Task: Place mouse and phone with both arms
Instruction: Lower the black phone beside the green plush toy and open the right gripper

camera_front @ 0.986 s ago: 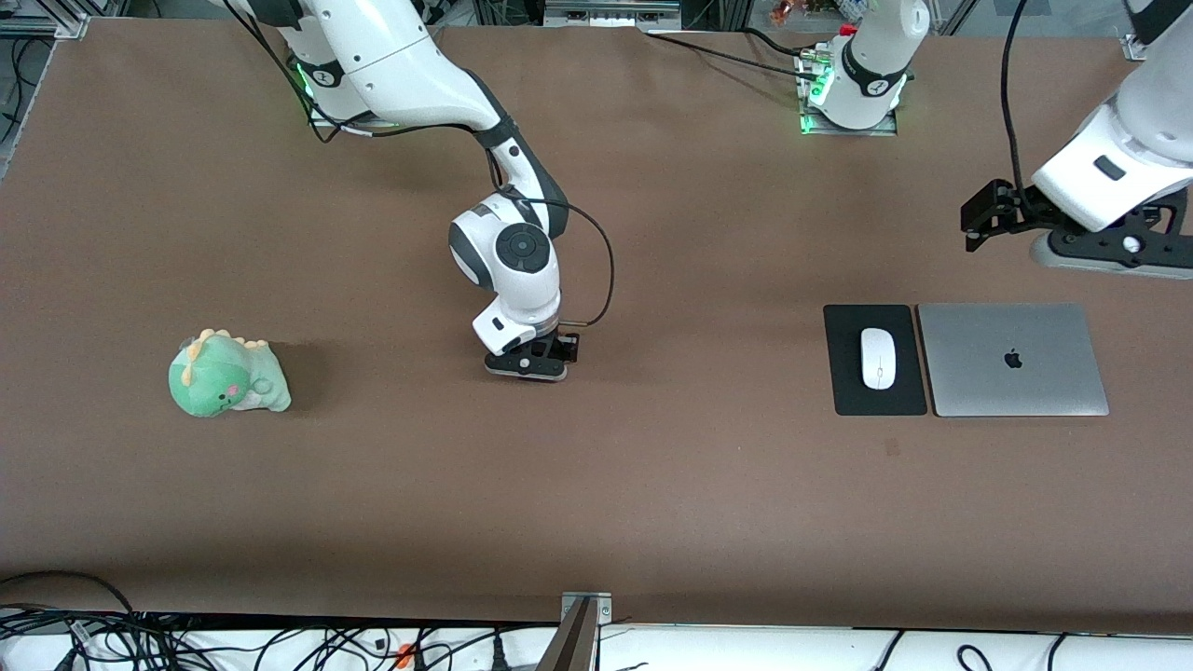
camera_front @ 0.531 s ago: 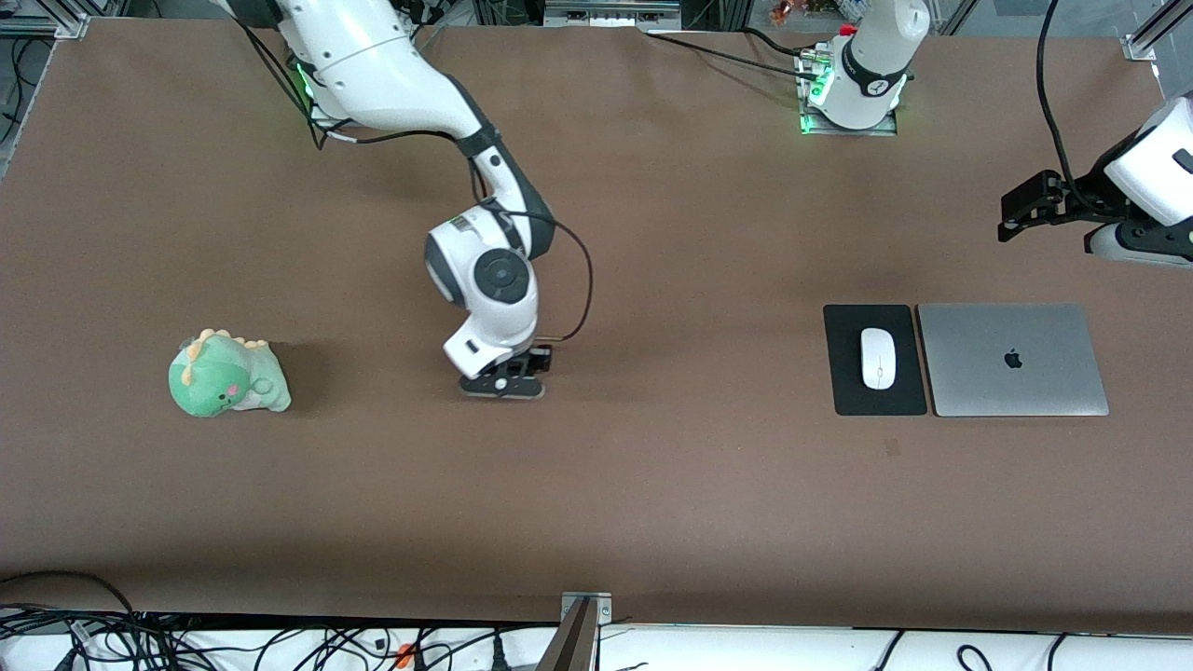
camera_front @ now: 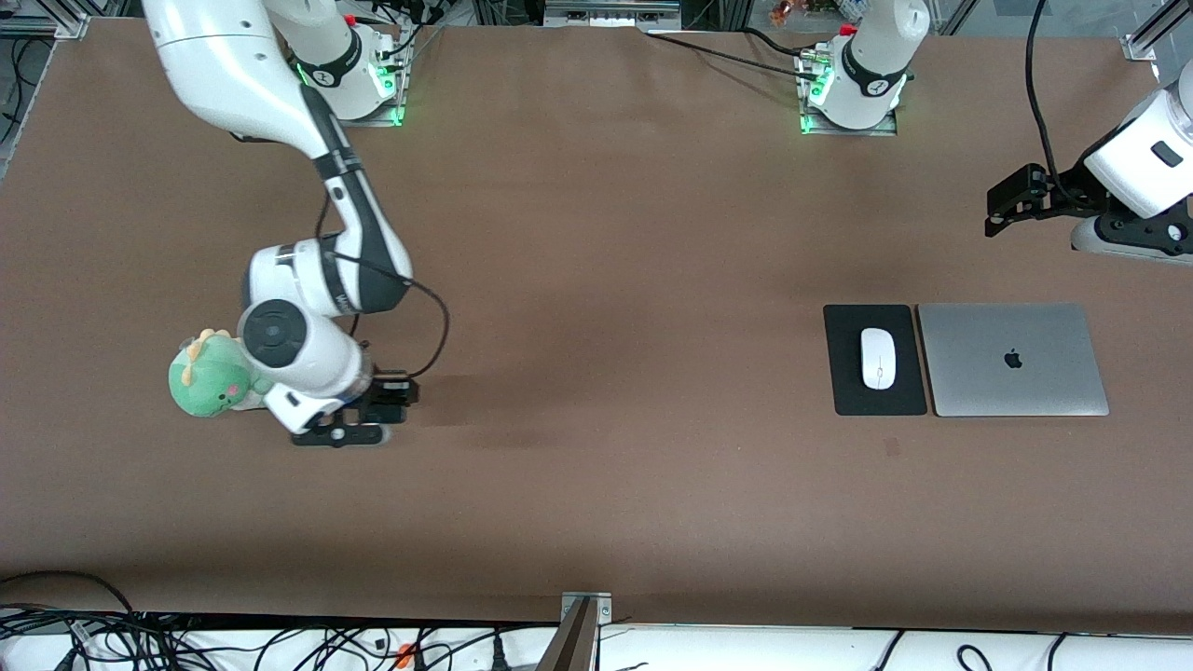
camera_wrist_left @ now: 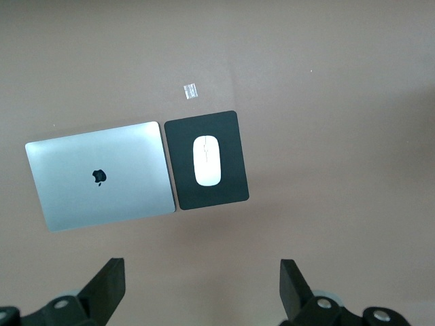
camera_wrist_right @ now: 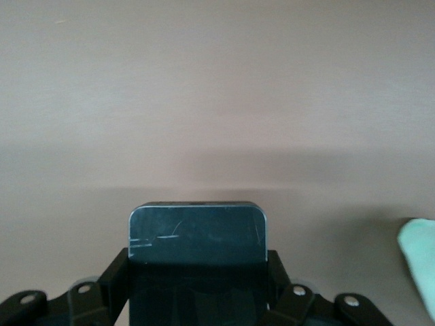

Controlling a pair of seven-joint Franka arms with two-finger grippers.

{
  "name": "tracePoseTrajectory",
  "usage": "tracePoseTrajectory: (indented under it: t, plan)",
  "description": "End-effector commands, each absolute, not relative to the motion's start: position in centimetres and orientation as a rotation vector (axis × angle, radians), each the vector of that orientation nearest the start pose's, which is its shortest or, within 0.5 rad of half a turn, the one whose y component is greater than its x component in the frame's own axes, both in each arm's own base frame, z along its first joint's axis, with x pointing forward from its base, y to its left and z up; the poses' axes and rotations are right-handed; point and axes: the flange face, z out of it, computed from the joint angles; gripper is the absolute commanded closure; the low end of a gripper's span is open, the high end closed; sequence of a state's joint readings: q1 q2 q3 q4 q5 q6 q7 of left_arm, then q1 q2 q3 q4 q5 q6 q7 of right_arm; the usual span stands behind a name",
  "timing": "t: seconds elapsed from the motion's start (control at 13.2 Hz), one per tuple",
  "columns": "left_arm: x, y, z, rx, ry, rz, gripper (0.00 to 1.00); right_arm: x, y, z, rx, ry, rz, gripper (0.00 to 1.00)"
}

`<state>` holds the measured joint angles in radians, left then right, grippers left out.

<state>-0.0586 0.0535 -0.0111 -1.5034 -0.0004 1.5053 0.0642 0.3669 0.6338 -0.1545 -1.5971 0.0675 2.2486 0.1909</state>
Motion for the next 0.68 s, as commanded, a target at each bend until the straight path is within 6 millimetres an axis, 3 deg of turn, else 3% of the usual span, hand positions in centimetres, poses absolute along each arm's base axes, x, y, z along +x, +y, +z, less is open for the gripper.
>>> tracePoseTrajectory:
  t: [0.0,0.23,0.61]
  plan:
    - [55.7,-3.4,62.1,-3.145,0.196,0.094,0.0,64.5,13.8,24.8,-3.136,0.001,-0.129,0.97]
    - [55.7,-3.3,62.1,-3.146,0.192,0.092,0.0,62.1,10.7,21.2,-3.134,-0.058,-0.256,0.97]
    - [55.7,-3.3,62.1,-3.145,0.194,0.092,0.0,61.0,8.8,19.2,-3.14,-0.111,-0.301,0.95]
